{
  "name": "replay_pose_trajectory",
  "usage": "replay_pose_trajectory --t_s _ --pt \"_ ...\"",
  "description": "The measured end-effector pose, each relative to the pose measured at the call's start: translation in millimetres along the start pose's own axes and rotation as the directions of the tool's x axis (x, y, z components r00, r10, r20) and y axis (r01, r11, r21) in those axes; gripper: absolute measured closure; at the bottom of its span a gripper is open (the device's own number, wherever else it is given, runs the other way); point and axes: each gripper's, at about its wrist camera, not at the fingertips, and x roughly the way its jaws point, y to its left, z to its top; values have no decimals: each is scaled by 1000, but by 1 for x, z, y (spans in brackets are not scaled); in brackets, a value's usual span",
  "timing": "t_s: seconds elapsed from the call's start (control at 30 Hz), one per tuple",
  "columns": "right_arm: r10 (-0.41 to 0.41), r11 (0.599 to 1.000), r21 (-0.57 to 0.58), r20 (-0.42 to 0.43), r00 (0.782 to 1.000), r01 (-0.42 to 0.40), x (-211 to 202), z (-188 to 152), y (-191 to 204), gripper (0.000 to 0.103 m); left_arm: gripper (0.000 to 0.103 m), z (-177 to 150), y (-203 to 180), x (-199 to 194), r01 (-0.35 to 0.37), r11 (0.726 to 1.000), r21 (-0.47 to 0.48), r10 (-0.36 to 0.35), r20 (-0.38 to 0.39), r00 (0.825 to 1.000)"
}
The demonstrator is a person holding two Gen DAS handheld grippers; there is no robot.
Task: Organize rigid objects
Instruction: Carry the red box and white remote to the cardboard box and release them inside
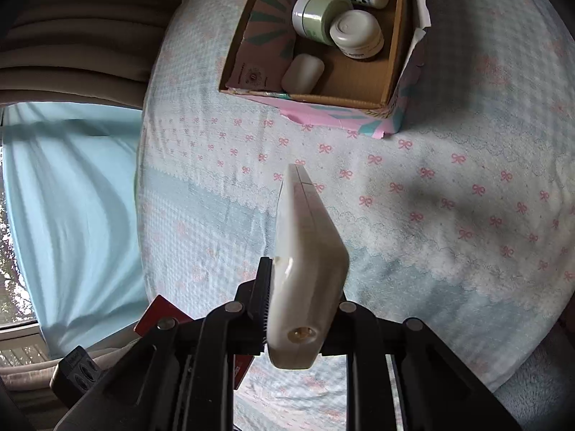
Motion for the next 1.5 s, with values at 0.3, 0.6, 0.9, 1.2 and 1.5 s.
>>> replay_pose_trajectory --t_s 0.3,0.6,0.9,1.2,1.5 --pt "39 981 -190 -36 999 -45 -62 10 21 85 65 16 -33 -46 -18 998 65 13 68 998" --pt "-19 866 -498 -130 991 -48 -122 67 52 85 65 59 -89 -53 -38 993 108 27 99 995" --pt "-152 673 -731 -290 945 -117 -114 169 56 85 65 113 -150 -7 -103 994 49 99 73 992" --pt "-324 522 -831 -403 856 -194 -76 250 33 85 65 161 -185 65 -141 989 -47 141 -6 990" --pt "-392 499 -803 -545 742 -326 -18 284 5 85 65 185 -185 156 -160 985 -67 149 -145 978"
